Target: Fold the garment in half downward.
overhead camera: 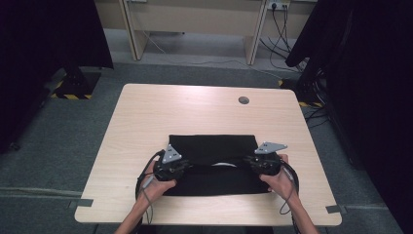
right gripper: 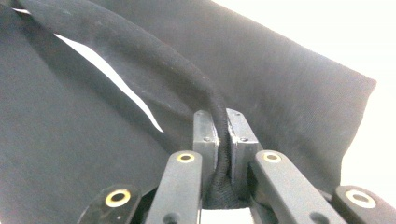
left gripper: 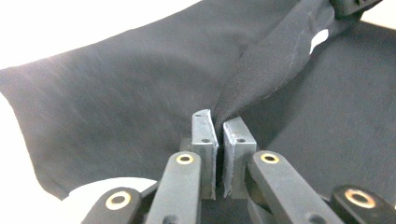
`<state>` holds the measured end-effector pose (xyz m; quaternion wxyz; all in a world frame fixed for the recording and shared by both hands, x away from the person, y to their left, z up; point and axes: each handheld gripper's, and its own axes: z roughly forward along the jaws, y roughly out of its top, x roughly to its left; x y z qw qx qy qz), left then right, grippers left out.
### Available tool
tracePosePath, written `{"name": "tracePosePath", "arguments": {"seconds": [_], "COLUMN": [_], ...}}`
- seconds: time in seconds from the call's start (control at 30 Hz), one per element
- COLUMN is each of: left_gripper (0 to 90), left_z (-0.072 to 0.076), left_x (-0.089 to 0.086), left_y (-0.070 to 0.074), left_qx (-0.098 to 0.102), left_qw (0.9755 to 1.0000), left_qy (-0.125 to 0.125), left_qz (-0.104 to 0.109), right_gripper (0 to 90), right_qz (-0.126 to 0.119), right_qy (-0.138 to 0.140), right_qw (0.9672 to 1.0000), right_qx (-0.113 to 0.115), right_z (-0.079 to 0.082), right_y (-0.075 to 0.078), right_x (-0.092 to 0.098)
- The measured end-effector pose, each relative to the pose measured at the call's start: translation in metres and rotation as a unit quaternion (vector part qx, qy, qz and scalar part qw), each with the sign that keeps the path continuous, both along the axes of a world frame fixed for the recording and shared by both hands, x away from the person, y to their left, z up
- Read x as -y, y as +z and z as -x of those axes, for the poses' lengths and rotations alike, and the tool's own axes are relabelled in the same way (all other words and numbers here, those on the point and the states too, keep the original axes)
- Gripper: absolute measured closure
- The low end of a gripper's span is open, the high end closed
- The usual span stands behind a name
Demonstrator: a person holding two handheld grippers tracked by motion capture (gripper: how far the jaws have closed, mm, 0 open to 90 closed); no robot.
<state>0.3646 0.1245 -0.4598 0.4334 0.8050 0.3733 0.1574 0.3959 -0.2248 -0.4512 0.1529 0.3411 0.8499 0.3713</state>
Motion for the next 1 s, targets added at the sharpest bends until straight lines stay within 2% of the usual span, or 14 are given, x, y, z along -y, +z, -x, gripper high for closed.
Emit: {"name": "tracePosePath", "arguments": {"seconds": [0.1, 0.23, 0.33, 0.47, 0.63, 0.7, 0.8, 0.87, 1.0], "left_gripper": [85.0, 85.5, 85.5, 85.1, 83.7, 81.3, 70.5, 55.6, 47.4], "left_z": [0.003, 0.013, 0.029, 0.055, 0.077, 0.083, 0.090, 0.092, 0.092], "left_x": [-0.005, -0.009, -0.008, -0.005, -0.009, -0.010, -0.011, -0.014, -0.018], "left_y": [0.013, 0.028, 0.032, 0.020, -0.005, -0.011, -0.014, -0.010, 0.006], "left_qx": [0.017, 0.042, 0.059, 0.056, 0.023, 0.012, -0.001, -0.006, 0.002], "left_qw": [0.9997, 0.9989, 0.9982, 0.9979, 0.9985, 0.9985, 0.9980, 0.9981, 0.9964], "left_qy": [0.004, 0.003, -0.006, -0.029, -0.044, -0.052, -0.063, -0.054, -0.050], "left_qz": [0.016, 0.019, 0.006, -0.014, -0.021, -0.014, 0.003, 0.029, 0.068], "right_gripper": [85.2, 85.3, 85.2, 85.2, 84.2, 81.8, 64.9, 59.9, 52.2], "right_qz": [-0.007, -0.019, -0.022, -0.013, -0.007, -0.007, -0.006, -0.022, -0.040], "right_qy": [0.006, 0.014, 0.024, 0.040, 0.054, 0.059, 0.046, 0.042, 0.042], "right_qw": [0.9998, 0.9990, 0.9984, 0.9983, 0.9984, 0.9982, 0.9989, 0.9988, 0.9981], "right_qx": [0.016, 0.037, 0.046, 0.040, 0.012, 0.006, 0.003, 0.006, 0.021], "right_z": [0.002, 0.009, 0.019, 0.041, 0.063, 0.070, 0.074, 0.077, 0.082], "right_y": [0.013, 0.031, 0.036, 0.026, 0.001, -0.004, -0.003, 0.005, 0.026], "right_x": [-0.001, -0.002, -0.002, -0.001, 0.007, 0.010, 0.013, 0.015, 0.015]}}
